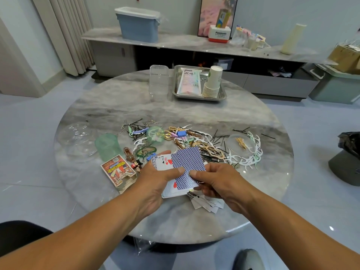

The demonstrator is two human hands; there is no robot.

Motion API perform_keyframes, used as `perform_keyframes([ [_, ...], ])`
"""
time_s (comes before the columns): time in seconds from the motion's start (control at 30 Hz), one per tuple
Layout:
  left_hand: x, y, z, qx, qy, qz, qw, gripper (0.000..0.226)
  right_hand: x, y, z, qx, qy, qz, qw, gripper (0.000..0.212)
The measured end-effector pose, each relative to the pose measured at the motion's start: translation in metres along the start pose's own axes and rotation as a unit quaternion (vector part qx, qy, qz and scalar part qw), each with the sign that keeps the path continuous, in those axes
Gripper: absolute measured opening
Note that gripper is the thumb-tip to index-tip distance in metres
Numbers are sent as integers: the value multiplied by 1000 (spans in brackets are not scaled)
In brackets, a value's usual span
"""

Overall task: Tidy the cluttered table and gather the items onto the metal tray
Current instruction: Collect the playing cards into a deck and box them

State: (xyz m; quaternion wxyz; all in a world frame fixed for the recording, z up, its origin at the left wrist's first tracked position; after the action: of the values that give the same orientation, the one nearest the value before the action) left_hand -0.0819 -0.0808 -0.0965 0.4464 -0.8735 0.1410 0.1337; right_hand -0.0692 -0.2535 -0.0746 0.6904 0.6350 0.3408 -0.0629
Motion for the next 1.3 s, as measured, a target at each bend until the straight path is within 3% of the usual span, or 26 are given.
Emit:
perform_keyframes([
  [0.13, 2, 1, 3, 1, -29, 6, 1000, 49, 0, 1, 0, 8, -26, 5, 1000, 18],
  [0.2, 4, -1, 9, 21, -74, 11, 997, 44, -1, 5, 5, -52, -107, 63, 991, 9],
  [0.23, 5, -4, 12, 29, -98, 13, 995, 44, -3, 7, 9, -136, -162, 106, 972, 2],
  [0.27, 6, -7, 15, 33, -119, 15, 992, 46, -4, 9, 11, -247, -211, 143, 935, 9],
  [0.33, 7, -11, 18, 34, -145, 21, 989, 47, -6, 7, 12, -478, -244, 166, 827, 20],
  [0.4, 7, -11, 18, 37, -144, 24, 989, 44, -5, -2, 5, -623, -194, 135, 746, 21],
  [0.43, 7, -9, 18, 37, -137, 24, 990, 41, -4, -8, 1, -652, -158, 113, 733, 20],
  [0.47, 6, -8, 16, 36, -129, 23, 991, 36, -3, -13, -3, -659, -123, 82, 738, 19],
  [0.57, 4, -5, 12, 28, -105, 30, 994, 26, -1, -13, -3, -600, -47, -13, 798, 37],
  [0.67, 4, -7, 10, 23, -104, 45, 993, 22, 3, -7, 1, -561, -25, -21, 827, 32],
  [0.77, 1, -6, 8, 29, -94, 52, 994, 28, 4, -1, 2, -371, -69, 13, 926, 33],
  [0.83, -2, -4, 3, 33, -58, 52, 996, 33, 3, 0, -2, -211, -51, 30, 976, 31],
  [0.93, -8, -3, -6, 15, 7, 50, 999, 38, 2, -2, -7, -134, -11, 34, 990, 37],
  [1.07, -9, -2, -6, 0, 64, 68, 996, 39, 5, -3, -2, -71, -22, 16, 997, 33],
  [1.17, -9, -3, -4, 24, 64, 50, 996, 57, 4, 0, 2, -39, -1, 0, 999, 35],
  [1.3, -7, -2, -5, 56, 47, 22, 997, 57, 4, -3, 1, -28, 38, -8, 999, 36],
])
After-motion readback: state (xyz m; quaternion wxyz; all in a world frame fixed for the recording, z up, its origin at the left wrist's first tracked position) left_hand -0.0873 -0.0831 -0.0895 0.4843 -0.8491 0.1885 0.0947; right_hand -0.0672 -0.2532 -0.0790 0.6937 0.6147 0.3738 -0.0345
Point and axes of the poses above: each hand's wrist, its own x-axis towards the middle knuckle, its own z-axis out of the back of the hand, y = z × x, the point moved 1 cm from there along x, towards the middle knuckle, and after that the axes turned 11 degrees about y, right-handed, at the moved point
